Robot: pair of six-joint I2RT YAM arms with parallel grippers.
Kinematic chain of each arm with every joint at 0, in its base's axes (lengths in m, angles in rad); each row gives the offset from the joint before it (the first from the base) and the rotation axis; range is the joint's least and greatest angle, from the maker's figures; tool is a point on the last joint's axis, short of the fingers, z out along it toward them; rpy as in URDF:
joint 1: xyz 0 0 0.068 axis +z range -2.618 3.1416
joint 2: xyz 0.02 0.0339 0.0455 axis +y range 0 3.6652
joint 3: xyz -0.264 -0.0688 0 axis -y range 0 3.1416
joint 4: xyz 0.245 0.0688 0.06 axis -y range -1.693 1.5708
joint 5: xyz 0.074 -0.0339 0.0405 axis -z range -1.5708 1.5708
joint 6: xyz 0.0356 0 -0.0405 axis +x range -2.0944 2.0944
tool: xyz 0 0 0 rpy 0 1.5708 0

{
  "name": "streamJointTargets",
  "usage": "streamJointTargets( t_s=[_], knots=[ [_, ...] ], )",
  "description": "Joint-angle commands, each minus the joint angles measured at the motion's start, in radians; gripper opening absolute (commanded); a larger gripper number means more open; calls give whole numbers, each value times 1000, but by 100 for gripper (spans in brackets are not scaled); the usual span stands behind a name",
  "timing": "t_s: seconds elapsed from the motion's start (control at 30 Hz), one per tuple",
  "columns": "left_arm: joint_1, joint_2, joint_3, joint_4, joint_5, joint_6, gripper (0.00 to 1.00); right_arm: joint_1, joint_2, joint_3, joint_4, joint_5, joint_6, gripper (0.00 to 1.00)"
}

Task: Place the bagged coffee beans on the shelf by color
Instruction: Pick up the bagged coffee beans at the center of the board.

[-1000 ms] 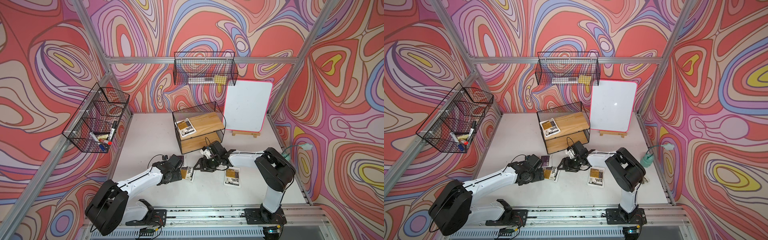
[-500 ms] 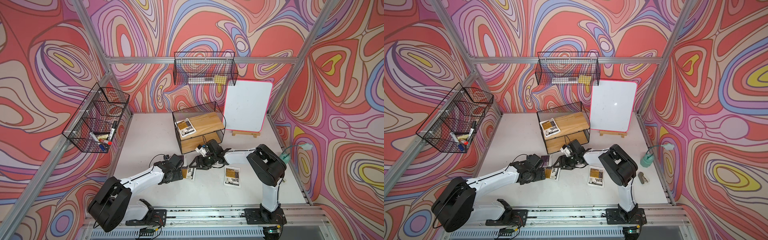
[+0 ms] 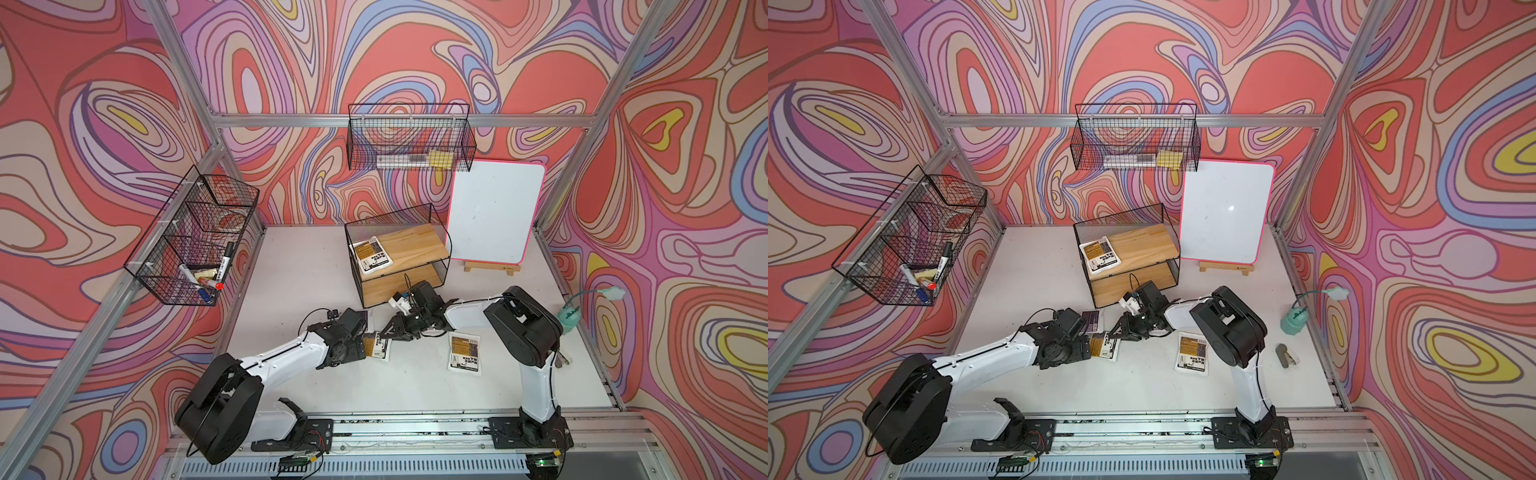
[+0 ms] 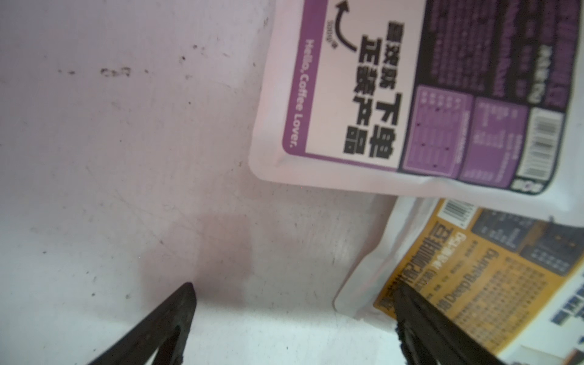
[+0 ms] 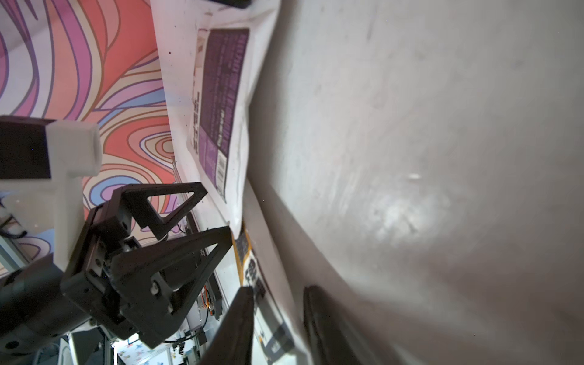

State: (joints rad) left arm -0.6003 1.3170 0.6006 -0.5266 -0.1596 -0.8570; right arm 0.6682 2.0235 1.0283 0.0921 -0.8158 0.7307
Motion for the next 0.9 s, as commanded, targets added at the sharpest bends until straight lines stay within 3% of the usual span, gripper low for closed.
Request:
streamJointTargets(
  t_s=[0.0,0.17,0.53,0.87],
  knots=[
    [7,-10,-12,-25,6,17,99,4,6,-28,11,-17,5,18],
    [7,-62,5,-82,12,18,99,4,-31,-66,32,-49,32,0],
    [7,-249,55,-256,11,-1,99,3,-203,-143,-143,-33,-43,0],
    [7,-218,120,-257,5,19,99,2,-297,-137,-296,-23,-109,0]
  ],
)
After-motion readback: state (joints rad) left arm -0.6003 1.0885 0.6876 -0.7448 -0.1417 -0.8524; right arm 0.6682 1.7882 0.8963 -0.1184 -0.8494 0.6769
